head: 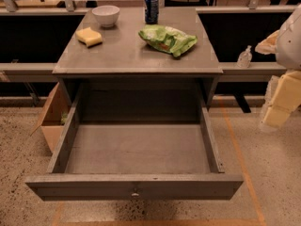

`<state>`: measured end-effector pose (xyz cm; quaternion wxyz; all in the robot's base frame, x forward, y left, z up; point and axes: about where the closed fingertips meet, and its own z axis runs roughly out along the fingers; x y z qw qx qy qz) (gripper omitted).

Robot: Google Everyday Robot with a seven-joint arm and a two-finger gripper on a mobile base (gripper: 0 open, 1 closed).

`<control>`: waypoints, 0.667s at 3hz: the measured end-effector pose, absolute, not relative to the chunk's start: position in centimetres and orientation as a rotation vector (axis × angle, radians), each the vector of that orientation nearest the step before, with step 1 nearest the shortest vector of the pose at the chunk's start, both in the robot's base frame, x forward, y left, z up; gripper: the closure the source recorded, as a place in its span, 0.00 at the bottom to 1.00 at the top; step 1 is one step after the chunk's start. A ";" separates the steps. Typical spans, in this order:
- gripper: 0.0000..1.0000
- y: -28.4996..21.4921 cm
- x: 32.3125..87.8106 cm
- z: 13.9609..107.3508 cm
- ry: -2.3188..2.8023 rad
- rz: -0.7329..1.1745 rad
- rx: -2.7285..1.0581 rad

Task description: Move green rice chip bag near sponge

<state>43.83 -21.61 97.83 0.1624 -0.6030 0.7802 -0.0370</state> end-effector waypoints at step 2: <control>0.00 -21.7 45.4 98.0 2.210 -0.105 -1.629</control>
Offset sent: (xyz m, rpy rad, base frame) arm 0.0456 -0.0049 0.0020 0.1354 -0.1266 -0.1190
